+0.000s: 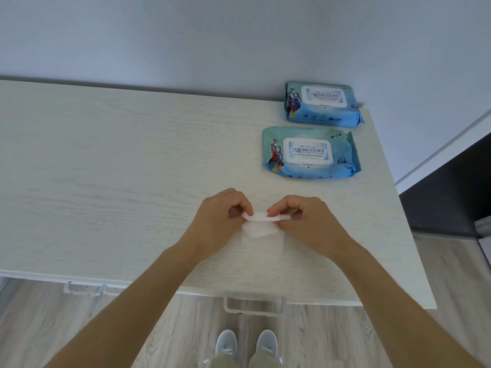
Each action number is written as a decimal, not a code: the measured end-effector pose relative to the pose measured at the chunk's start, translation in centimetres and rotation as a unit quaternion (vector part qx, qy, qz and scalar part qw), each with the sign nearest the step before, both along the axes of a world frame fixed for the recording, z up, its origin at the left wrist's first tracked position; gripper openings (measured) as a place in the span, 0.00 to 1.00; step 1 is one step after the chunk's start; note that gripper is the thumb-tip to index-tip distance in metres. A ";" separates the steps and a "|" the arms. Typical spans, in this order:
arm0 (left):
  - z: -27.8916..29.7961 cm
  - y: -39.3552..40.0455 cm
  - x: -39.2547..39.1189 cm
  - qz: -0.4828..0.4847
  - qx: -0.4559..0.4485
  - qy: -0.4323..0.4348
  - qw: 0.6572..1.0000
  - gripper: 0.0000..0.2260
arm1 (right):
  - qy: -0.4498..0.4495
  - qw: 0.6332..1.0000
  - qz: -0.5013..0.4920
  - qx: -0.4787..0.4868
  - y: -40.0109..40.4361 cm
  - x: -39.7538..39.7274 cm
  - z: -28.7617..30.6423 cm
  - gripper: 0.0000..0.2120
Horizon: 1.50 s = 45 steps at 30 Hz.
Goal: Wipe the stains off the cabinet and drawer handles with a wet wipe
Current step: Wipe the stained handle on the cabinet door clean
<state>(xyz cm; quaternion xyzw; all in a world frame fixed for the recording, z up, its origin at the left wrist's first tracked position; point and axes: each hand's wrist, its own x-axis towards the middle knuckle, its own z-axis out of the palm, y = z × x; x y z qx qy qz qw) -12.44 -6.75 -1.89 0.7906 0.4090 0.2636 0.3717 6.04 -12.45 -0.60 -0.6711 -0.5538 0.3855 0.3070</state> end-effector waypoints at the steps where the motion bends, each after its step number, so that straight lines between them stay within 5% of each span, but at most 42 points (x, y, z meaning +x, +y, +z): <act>1: -0.1 -0.1 -0.3 -0.010 0.013 0.003 1.000 0.10 | 0.008 1.000 0.007 -0.008 -0.2 0.0 0.0 0.16; 5: -0.3 -0.4 -1.6 -0.048 0.070 0.044 0.995 0.13 | 0.010 0.999 0.019 -0.044 -0.8 -0.5 -0.1 0.04; 11: -0.7 -1.3 -2.3 -0.039 0.035 0.043 0.998 0.04 | -0.090 0.996 0.012 -0.016 -1.2 -1.5 -0.3 0.07; 16: -1.0 -1.4 -2.0 -0.036 0.034 0.065 0.997 0.09 | -0.142 0.989 0.025 -0.036 -1.4 -1.9 -0.2 0.09; 20: -0.3 -1.5 -1.8 -0.012 -0.006 0.051 0.999 0.18 | -0.046 0.998 -0.018 -0.034 -1.6 -1.7 -0.3 0.08; 27: 0.8 -1.9 -1.1 0.055 -0.135 -0.083 0.986 0.11 | 0.122 0.987 -0.102 -0.003 -1.7 -2.1 0.7 0.03; 33: 1.4 -2.8 -0.9 0.028 -0.122 -0.135 0.983 0.04 | 0.193 0.971 -0.135 -0.029 -3.5 -2.8 2.0 0.03; 37: 1.6 -3.7 -0.9 -0.007 -0.105 -0.170 0.980 0.10 | 0.325 0.935 -0.124 -0.066 -5.4 -3.4 2.0 0.25; 42: 1.6 -6.2 -2.1 -0.033 -0.076 -0.136 0.987 0.12 | 0.381 0.915 -0.108 -0.068 -8.6 -4.4 1.4 0.05; 45: 1.7 -8.2 -3.4 -0.045 -0.060 -0.108 0.991 0.12 | 0.367 0.923 -0.090 -0.075 -10.4 -5.1 1.2 0.09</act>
